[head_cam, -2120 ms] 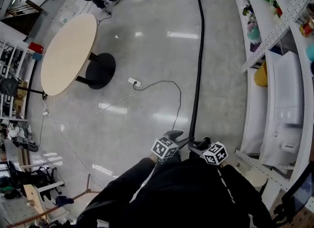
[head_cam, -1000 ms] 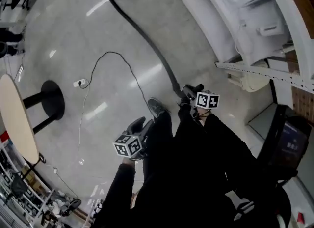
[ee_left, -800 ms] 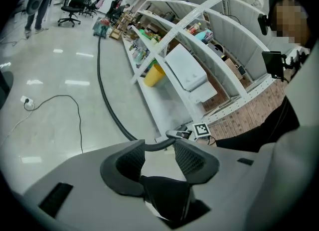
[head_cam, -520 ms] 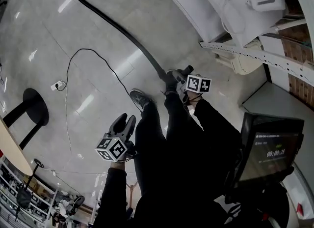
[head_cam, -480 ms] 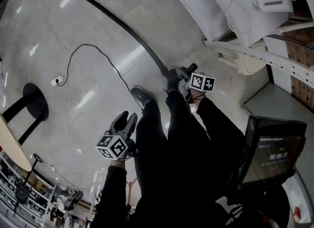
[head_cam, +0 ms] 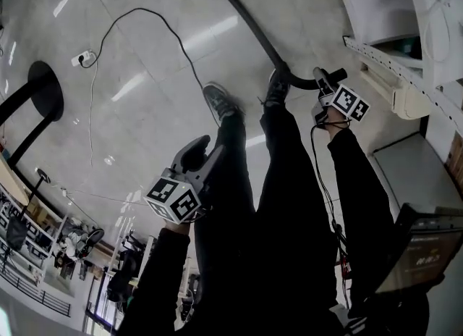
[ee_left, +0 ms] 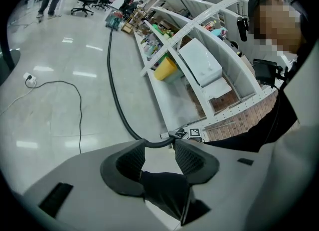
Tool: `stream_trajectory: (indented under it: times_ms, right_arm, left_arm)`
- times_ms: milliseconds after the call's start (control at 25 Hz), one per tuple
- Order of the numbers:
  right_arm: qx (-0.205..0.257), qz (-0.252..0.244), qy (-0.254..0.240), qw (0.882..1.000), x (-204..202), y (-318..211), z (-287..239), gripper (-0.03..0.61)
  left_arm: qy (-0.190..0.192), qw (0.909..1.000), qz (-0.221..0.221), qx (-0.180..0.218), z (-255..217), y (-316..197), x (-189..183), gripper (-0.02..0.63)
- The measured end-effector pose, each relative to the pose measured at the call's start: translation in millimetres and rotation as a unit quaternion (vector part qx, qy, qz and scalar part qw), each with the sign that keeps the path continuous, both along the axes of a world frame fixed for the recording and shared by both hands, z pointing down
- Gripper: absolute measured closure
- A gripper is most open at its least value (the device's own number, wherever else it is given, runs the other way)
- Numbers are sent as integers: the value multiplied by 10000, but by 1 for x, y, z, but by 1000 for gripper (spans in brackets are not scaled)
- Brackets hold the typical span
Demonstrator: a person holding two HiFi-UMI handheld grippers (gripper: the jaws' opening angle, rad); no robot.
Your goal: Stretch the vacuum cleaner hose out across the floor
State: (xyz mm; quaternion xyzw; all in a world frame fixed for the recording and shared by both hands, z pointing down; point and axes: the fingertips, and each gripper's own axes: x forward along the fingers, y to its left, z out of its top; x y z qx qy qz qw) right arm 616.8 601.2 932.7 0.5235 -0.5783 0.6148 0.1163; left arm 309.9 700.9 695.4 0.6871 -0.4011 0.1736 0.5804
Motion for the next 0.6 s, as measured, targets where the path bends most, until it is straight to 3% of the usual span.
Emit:
stream_trajectory:
  times_ms: [320,480,600]
  right_arm:
    - [-111,14,367,9993,33,-2,58,449]
    - [-348,-210,621,9972,47,2,92,454]
    - [-592,-77,688,9958,58,4,119,457]
  left_arm:
    - [68,9996,-246,-89,43,-3,8,413]
    - [-3,9996,-219,-161,59,-7,16,414]
    - [-122,9994,-281,-151,72,-10,16,414]
